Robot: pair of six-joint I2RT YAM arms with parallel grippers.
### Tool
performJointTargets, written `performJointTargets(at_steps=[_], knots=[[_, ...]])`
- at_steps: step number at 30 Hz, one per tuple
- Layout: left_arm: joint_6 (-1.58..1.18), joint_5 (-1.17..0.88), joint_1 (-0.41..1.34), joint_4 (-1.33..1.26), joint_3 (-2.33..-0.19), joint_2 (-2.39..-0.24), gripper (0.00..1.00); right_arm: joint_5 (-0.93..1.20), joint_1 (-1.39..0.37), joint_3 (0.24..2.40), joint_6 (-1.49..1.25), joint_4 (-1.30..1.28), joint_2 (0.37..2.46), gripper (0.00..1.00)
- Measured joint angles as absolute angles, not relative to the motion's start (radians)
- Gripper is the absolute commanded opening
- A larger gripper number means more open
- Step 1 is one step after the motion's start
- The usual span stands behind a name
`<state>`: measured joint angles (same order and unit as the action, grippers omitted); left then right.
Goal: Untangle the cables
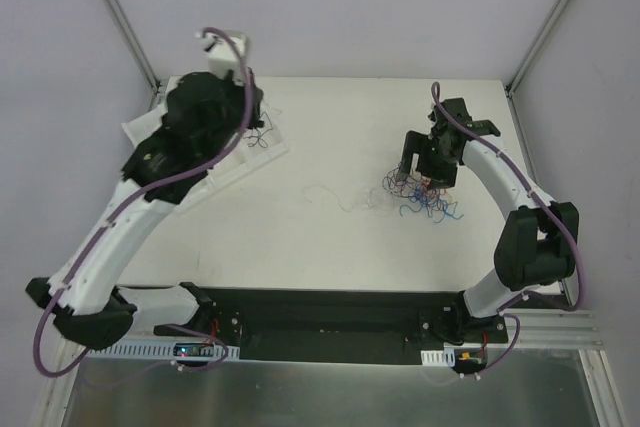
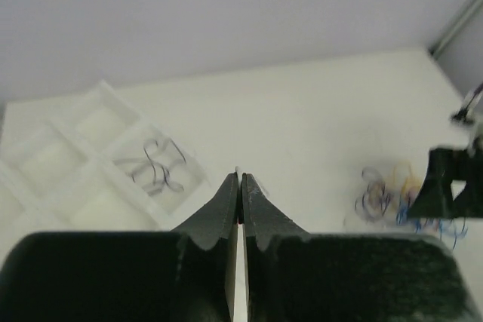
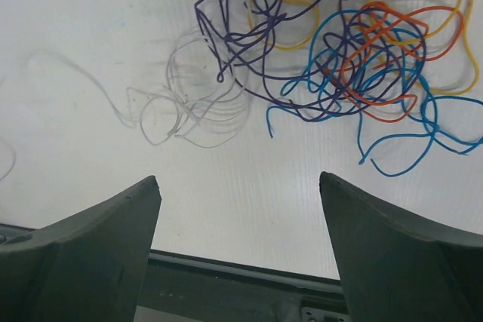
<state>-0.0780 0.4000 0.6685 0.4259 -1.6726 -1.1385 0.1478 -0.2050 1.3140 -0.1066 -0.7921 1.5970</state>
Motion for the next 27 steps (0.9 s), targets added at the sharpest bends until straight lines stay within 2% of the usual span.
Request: performJointTargets(at_steps=[3,8,10,12,19,27], knots=[[-0.132,0.314,0.668,0.474,-1.557,-1.238,0.00,0.186,-0.217,1.291,-0.114,-0.777,1.581,0.82],[-0.225,0.060,0.638,0.525,-1.443,-1.335,0.00,0.291,-0.259,1.195,-0.201,-0.700,1.573,0.67],[-0.266,-0.075,0.612,0.527,-1.432,-1.391,0.00,0.331,-0.266,1.163,-0.241,-0.670,1.573,0.53],[-0.296,-0.190,0.592,0.523,-1.432,-1.457,0.00,0.357,-0.266,1.151,-0.267,-0.655,1.575,0.45],[-0.331,-0.461,0.579,0.523,-1.433,-1.729,0.00,0.421,-0.263,1.158,-0.311,-0.605,1.649,0.45],[-0.326,-0.601,0.590,0.517,-1.557,-1.924,0.01,0.453,-0.263,1.176,-0.316,-0.600,1.753,0.49]])
